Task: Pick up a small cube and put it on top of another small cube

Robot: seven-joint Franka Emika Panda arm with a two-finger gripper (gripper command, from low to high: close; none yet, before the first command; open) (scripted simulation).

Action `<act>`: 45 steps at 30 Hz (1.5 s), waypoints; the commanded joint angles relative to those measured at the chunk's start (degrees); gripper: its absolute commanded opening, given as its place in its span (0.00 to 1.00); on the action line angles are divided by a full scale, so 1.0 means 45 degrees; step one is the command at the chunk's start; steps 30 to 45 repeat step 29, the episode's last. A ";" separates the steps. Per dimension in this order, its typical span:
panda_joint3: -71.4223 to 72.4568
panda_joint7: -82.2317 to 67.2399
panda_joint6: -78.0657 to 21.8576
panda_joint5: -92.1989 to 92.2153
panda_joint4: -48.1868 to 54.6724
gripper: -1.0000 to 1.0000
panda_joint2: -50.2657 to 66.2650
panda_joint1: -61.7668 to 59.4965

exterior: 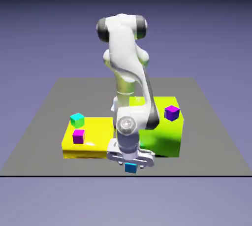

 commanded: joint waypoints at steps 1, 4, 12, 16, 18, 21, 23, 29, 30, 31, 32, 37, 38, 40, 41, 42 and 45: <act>0.0037 -0.0003 -0.0556 0.0017 0.0131 0.00 -0.0424 -0.0049; -0.0614 -0.0171 -0.1605 0.0040 -0.0139 0.00 -0.1753 -0.0256; -0.4274 -0.0885 -0.2859 -0.0181 -0.2521 0.00 -0.5445 -0.0962; -0.6105 -0.1241 -0.3486 -0.0291 -0.3712 0.00 -0.7291 -0.1315; -0.7020 -0.1420 -0.3799 -0.0346 -0.4307 0.00 -0.8214 -0.1491; -0.7611 -0.1535 -0.4002 -0.0382 -0.4692 0.00 -0.8810 -0.1605; -0.7605 -0.1760 -0.2896 -0.0120 -0.5292 0.00 -0.8247 -0.1609; -0.7599 -0.1929 -0.2067 0.0076 -0.5742 1.00 -0.7826 -0.1612; -0.7599 -0.1929 -0.2067 0.0076 -0.5742 1.00 -0.7826 -0.1612; -0.7599 -0.1929 -0.2067 0.0076 -0.5742 1.00 -0.7826 -0.1612; -0.7599 -0.1929 -0.2067 0.0076 -0.5742 1.00 -0.7826 -0.1612; -0.7599 -0.1929 -0.2067 0.0076 -0.5742 1.00 -0.7826 -0.1612; -0.7599 -0.1929 -0.2067 0.0076 -0.5742 1.00 -0.7826 -0.1612; -0.7599 -0.1929 -0.2067 0.0076 -0.5742 1.00 -0.7826 -0.1612; -0.7599 -0.1929 -0.2067 0.0076 -0.5742 1.00 -0.7826 -0.1612; -0.7599 -0.1929 -0.2067 0.0076 -0.5742 1.00 -0.7826 -0.1612; -0.7599 -0.1929 -0.2067 0.0076 -0.5742 1.00 -0.7826 -0.1612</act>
